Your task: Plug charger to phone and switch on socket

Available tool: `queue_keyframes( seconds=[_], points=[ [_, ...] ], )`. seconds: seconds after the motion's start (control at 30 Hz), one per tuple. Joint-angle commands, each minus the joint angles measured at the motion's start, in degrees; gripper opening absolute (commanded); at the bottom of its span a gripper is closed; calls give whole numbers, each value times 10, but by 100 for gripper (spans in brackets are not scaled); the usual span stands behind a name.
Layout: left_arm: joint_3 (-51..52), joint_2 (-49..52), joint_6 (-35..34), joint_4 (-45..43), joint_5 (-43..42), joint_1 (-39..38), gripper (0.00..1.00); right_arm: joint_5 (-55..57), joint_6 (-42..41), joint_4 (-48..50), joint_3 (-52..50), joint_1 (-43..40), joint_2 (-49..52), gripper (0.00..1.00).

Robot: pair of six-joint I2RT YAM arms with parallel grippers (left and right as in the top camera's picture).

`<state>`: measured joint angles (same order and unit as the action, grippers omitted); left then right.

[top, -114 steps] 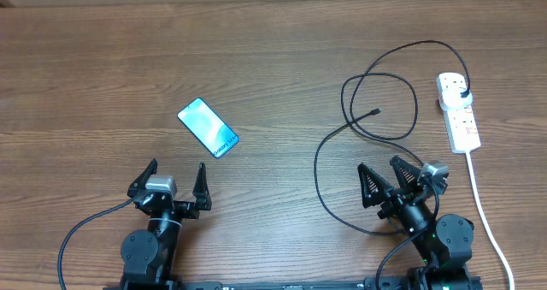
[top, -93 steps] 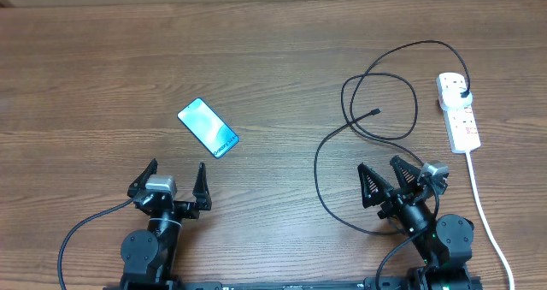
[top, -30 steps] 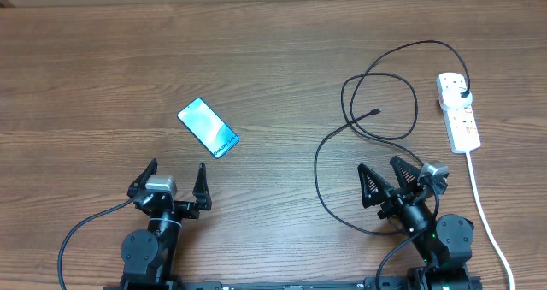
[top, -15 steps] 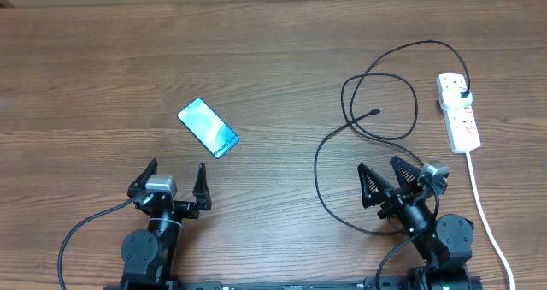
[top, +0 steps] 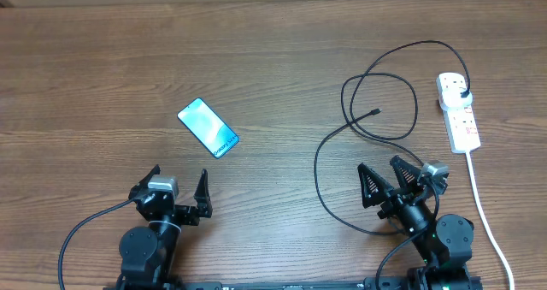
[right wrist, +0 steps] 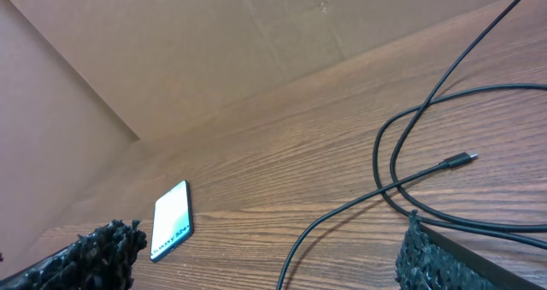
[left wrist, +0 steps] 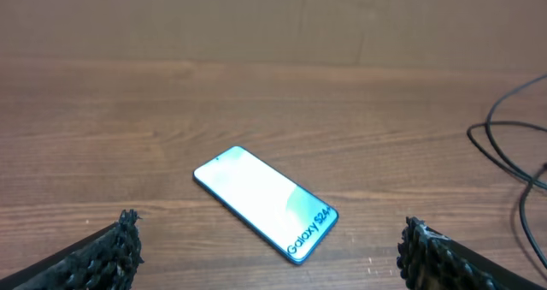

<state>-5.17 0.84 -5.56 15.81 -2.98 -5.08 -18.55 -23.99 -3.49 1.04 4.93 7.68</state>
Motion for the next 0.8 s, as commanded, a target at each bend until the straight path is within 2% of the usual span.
queue_keyframes(
  seconds=[0.0,0.2,0.37,0.53,0.77],
  points=[
    [-47,-6,-2,24,-10,6,99,7,2,3,-6,3,0,100],
    [-120,12,-40,77,-11,6,100,7,2,3,-6,3,0,100],
    [-189,70,-66,102,-12,6,100,7,2,3,-6,3,0,100],
    [-285,177,-70,125,-26,6,100,7,2,3,-6,3,0,100],
    [-478,379,-91,248,-29,6,100,7,2,3,-6,3,0,100]
  ],
)
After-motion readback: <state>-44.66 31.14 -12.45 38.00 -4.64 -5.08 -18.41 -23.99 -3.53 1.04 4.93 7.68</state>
